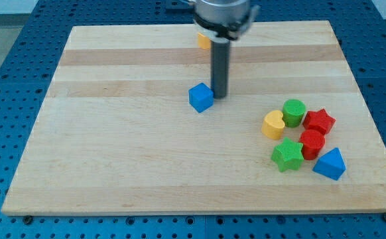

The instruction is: Push the red star slightly to left

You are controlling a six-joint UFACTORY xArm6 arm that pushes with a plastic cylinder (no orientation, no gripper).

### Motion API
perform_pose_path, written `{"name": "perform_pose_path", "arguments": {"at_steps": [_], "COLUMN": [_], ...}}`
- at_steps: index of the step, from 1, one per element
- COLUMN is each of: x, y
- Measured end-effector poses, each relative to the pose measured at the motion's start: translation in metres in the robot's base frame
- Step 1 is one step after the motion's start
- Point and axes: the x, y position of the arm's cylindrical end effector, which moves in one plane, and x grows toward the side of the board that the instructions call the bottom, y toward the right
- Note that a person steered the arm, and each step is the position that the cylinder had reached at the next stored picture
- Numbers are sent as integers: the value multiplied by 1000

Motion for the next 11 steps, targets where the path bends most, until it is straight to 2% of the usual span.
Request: {"name": "perform_pose_path", "arguments": {"at_steps": [1,2,3,4,5,7,8,9,10,11], "x": [-69,-6,55,85,81,71,7,-17,-5,63], "y": [-65,-74,4,38,42,93,47,100,214,259]}}
